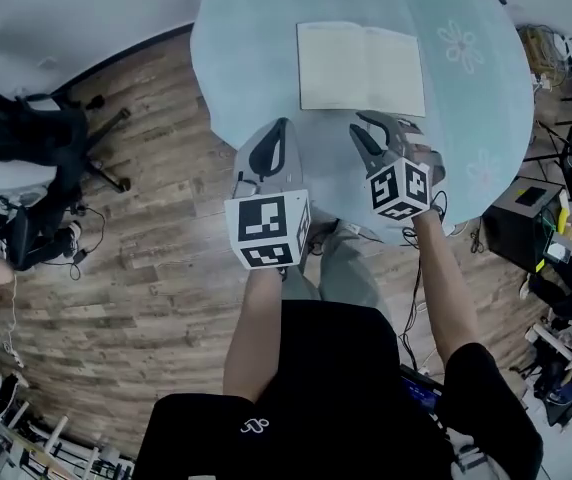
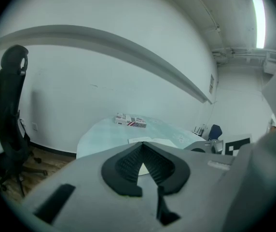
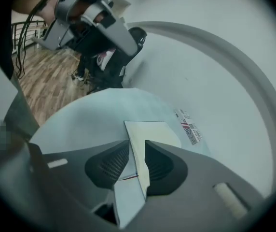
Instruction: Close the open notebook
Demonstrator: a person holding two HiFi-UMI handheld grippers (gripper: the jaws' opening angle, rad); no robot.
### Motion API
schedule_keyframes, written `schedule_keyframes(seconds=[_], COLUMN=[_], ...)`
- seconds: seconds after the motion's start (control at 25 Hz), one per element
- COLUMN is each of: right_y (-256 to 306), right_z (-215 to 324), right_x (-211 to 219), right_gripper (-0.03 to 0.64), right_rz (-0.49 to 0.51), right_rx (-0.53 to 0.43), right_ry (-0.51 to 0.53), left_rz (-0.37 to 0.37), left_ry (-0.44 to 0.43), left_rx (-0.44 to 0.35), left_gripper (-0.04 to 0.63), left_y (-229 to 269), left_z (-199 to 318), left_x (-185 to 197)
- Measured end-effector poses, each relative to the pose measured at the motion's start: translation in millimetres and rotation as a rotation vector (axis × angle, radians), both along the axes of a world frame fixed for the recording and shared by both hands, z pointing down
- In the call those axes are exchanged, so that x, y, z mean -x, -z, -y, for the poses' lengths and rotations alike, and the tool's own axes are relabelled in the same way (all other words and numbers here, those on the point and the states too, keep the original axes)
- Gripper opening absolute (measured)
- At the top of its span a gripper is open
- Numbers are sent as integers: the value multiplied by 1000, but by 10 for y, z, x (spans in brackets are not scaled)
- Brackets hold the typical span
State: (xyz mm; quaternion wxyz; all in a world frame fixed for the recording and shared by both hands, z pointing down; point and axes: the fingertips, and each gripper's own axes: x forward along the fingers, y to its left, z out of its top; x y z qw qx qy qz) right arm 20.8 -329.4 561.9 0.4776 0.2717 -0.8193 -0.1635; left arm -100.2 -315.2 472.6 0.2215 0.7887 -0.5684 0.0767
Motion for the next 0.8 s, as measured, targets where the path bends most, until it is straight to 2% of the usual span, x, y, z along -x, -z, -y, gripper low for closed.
schedule_keyframes(seconds=[0.12,0.28,0.6,0.8], right_y=[-227,-474,-701,-797], right_z=[154,293,371,408], right_x=[-34,4,105,138], right_gripper=[149,150,153,100], right_rz=[-129,-265,-389,-432], right_rx=[-32,-52,-82,-115], right_ry=[41,88,128,107], left_rz=[6,3,-5,-3], left_ry=[20,46,52,42], left_rx=[24,43,45,50], left_gripper=[3,2,2,2], left_y=[-109,-217,-243,-274], left_z=[-24,-4,82,97], left_x=[52,184,277,310])
